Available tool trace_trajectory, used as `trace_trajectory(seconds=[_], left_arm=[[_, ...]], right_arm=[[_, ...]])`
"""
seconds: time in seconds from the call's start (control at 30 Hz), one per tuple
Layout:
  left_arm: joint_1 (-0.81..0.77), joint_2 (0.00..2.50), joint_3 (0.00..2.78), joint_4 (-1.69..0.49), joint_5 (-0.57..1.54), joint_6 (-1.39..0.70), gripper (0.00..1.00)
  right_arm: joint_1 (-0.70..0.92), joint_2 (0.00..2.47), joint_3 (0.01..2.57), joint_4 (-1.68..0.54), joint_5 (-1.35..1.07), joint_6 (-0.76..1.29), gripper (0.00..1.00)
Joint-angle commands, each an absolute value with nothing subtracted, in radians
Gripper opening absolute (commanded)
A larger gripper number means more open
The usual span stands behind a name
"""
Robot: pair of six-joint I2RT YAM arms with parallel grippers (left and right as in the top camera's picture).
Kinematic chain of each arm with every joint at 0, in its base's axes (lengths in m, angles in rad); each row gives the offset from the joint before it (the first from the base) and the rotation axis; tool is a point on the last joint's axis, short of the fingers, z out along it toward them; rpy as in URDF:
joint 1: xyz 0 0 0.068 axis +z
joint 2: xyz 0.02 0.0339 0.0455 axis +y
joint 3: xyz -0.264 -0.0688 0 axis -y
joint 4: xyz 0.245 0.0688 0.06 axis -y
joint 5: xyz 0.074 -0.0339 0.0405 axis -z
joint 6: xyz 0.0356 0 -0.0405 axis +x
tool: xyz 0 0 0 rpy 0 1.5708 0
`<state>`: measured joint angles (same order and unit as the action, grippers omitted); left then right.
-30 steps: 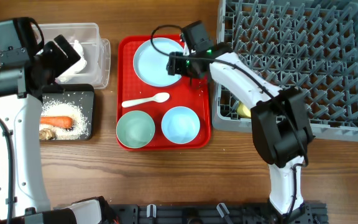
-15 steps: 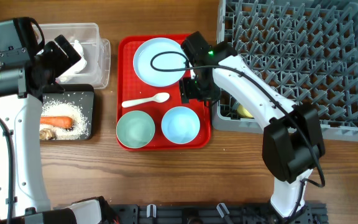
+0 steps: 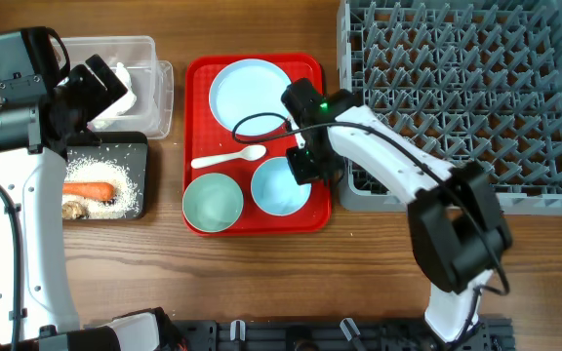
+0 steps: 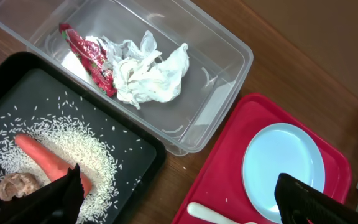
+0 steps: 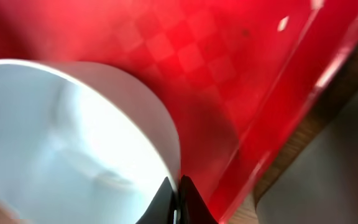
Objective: Sort waste into correct bins and load items into the dishwasher rack
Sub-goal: 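Lift the blue bowl with the right gripper and place it in the rack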
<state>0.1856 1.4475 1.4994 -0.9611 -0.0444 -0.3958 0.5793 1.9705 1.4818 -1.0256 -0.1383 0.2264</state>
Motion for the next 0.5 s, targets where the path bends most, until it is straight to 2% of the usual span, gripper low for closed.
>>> trace_trajectory(seconds=[0.0,0.07,0.17,0.23,0.33,0.37,0.47], left_arm=[[0.189,1.453,1.519,-0.958,-0.054,-0.405,1.00],[0.189,1.453,1.519,-0.958,-0.054,-0.405,1.00],[0.189,1.453,1.519,-0.958,-0.054,-0.405,1.00],[0.189,1.453,1.519,-0.958,-0.054,-0.405,1.00],[0.189,1.453,1.519,-0.958,-0.054,-0.405,1.00],[0.189,1.453,1.519,-0.958,-0.054,-0.405,1.00],[0.189,1.453,1.519,-0.958,-0.054,-0.405,1.00]], right_arm=[[0.563,1.755,1.535,-1.017,-0.003,0.263,0.05],[0.537,1.623,1.535,-1.004,0.286,0.330,0.04],[0.496,1.554,1.535,-0.870,0.913,0.421,0.04],[0.462,1.577,1.529,-0.726,1.043,0.387,0.04],[0.381,1.690,1.529,-0.356,1.058,-0.004,0.04],[0.357,1.761,1.529,-0.187,1.061,-0.215,0.04],[0.350,1.919,1.529,0.176,1.173,-0.656,0.04]])
